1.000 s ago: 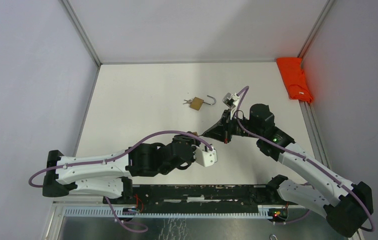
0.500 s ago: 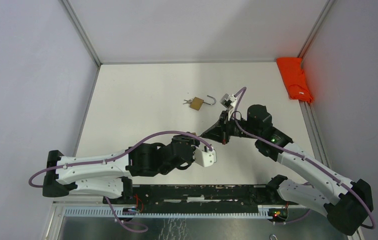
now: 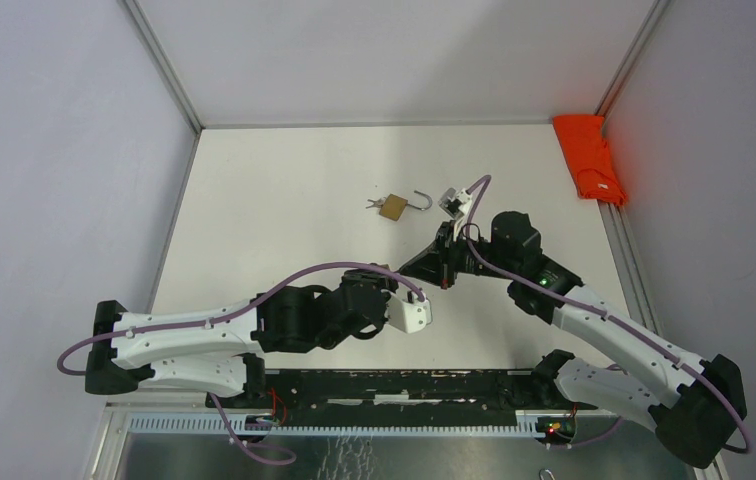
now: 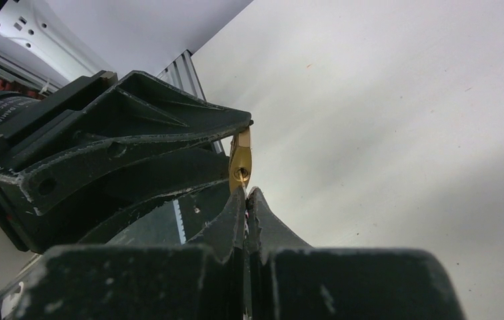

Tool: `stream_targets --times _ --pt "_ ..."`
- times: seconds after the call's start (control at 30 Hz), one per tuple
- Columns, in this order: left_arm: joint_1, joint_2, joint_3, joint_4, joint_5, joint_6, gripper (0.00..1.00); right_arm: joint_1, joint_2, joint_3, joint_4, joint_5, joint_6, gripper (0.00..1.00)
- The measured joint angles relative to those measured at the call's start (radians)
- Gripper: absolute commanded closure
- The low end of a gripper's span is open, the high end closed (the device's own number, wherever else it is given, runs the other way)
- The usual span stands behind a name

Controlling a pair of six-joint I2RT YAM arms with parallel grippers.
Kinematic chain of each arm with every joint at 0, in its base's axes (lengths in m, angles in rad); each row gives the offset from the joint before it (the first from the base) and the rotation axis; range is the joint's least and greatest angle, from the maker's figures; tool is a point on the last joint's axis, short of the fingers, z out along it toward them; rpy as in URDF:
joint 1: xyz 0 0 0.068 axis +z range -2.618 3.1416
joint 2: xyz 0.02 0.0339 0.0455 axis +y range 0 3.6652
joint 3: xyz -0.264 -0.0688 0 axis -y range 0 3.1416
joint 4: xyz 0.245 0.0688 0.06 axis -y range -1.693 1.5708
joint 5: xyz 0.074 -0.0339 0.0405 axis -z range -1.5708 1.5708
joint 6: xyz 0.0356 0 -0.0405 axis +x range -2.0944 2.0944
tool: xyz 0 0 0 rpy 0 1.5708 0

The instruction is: Unlock with the key

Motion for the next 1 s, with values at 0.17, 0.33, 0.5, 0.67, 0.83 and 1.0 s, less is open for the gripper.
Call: stream_targets --times 0.17,0.33,0.5,0.67,0.83,1.0 --pt "0.0 0.002 0.0 -0.004 -0.011 0.0 0.98 0.003 0.0 -0.025 0.039 0.021 0.045 1.0" --pt "0.0 0.006 0.0 -0.003 -0.026 0.0 0.98 0.007 0.001 -0.035 0.06 0.044 0.077 1.0" --pt "0.002 0.009 0.0 -0.003 -0.038 0.0 0.98 0.008 0.009 -0.039 0.068 0.057 0.094 1.0" --pt "0.004 0.01 0.0 -0.007 -0.047 0.0 0.98 0.008 0.024 -0.039 0.078 0.064 0.116 1.0" --pt "0.005 0.011 0.0 -0.013 -0.051 0.0 0.98 0.01 0.032 -0.039 0.09 0.064 0.131 1.0" --pt "0.005 0.011 0.0 -0.012 -0.058 0.0 0.98 0.013 0.034 -0.039 0.1 0.064 0.135 1.0"
